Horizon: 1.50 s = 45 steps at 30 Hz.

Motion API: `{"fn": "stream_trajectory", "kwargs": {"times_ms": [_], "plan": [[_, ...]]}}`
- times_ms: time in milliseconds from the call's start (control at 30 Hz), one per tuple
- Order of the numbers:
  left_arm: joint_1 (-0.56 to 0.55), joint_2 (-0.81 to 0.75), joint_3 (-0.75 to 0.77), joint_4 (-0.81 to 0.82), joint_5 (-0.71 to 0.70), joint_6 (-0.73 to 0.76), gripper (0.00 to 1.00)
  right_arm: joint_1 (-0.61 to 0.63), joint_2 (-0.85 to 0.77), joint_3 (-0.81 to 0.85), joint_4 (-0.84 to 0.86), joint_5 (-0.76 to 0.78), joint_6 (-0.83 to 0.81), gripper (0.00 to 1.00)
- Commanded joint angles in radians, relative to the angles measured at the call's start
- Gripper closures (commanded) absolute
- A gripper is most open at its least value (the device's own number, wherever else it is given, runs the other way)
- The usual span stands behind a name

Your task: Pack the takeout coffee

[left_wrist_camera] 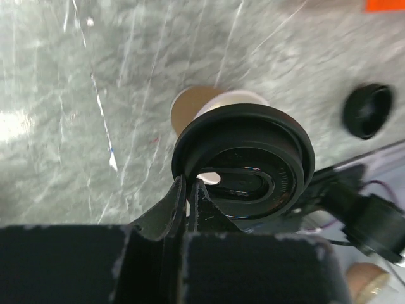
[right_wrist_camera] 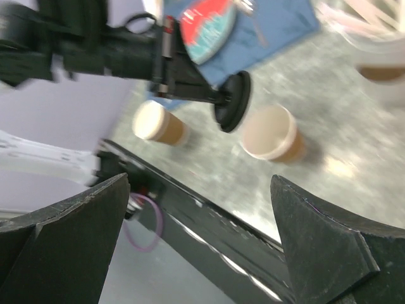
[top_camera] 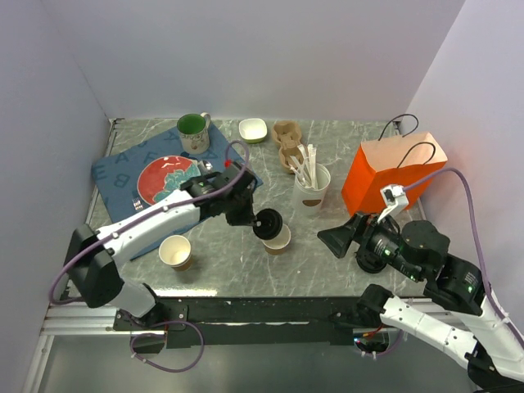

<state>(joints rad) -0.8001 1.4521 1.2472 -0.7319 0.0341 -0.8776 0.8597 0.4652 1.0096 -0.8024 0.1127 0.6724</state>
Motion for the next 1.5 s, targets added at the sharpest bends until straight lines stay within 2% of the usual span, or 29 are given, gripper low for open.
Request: {"fn": "stream_trajectory", "kwargs": {"times_ms": [0,300,900,1367,1467], "plan": [[-0.079,0.046,0.087,-0.103,-0.145,-0.055,0.99,0.004,0.049,0.072,-0.149,0.055,-0.043,0.00],[-0.122,0.174,0.210,-0.199,-0.213,-0.067,0.99,0.004,-0.010,0.038,-0.146,0.041,-0.027,0.00],[-0.159,0.321,0.342,-0.297,-0.198,-0.080,0.98,0.004,-0.025,0.050,-0.156,0.081,-0.099,0.00],[-0.171,0.324,0.368,-0.336,-0.229,-0.084,0.73,0.004,-0.007,0.052,-0.155,0.088,-0.114,0.00],[-0.171,0.310,0.376,-0.321,-0.230,-0.089,0.62,0.004,0.000,0.049,-0.152,0.088,-0.112,0.00]]}}
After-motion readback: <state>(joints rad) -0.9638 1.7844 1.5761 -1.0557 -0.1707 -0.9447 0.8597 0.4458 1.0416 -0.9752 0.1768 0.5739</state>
